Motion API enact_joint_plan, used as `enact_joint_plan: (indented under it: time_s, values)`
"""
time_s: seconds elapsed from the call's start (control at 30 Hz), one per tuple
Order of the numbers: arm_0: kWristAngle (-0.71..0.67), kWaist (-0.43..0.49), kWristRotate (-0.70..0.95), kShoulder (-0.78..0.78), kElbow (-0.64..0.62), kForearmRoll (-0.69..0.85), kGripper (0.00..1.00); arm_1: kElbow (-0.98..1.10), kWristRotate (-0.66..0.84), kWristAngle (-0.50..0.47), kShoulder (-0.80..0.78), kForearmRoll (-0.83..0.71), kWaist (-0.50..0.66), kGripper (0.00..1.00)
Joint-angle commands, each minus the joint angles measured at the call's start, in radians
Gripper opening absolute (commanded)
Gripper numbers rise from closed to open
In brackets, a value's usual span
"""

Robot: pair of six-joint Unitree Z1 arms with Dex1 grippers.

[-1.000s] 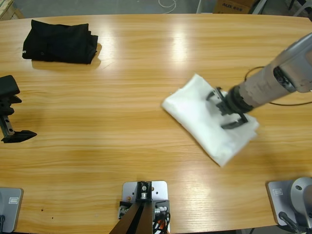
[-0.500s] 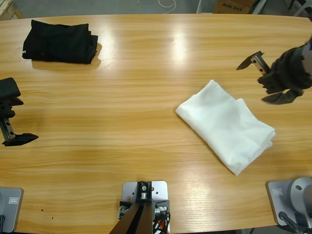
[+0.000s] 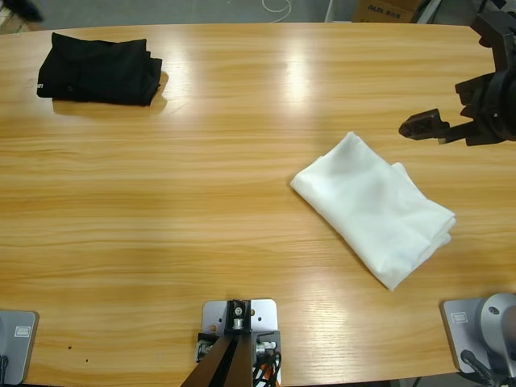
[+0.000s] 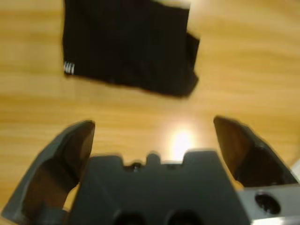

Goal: Fold clothes

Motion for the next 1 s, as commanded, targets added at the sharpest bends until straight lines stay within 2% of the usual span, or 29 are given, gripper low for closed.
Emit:
enact_joint_plan:
  time_s: [0.03, 0.2, 0.5, 0.77, 0.9, 1.0]
  values:
    - [-0.020, 0.087, -0.004, 0.511, -0.421, 0.130, 1.000, 0.048, -0.014, 0.002, 0.022, -0.042, 0.010, 1.000]
    - [-0.043, 0.110, 0.051, 0.642, -0.532, 0.169, 1.000, 0.086, -0.015, 0.001, 0.044, -0.068, 0.010, 1.000]
    - [-0.046, 0.141, 0.106, 0.772, -0.581, 0.183, 1.000, 0.128, -0.014, 0.007, 0.111, -0.136, 0.001, 1.000]
    - [-0.060, 0.121, 0.155, 0.863, -0.646, 0.301, 1.000, 0.114, -0.029, 0.008, 0.139, -0.150, -0.031, 1.000]
    - [-0.119, 0.085, 0.310, 0.860, -0.625, 0.379, 1.000, 0.115, -0.031, 0.007, 0.135, -0.149, -0.038, 1.000]
    - [-0.144, 0.007, 0.459, 0.802, -0.488, 0.342, 1.000, 0.109, -0.031, 0.007, 0.135, -0.151, -0.039, 1.000]
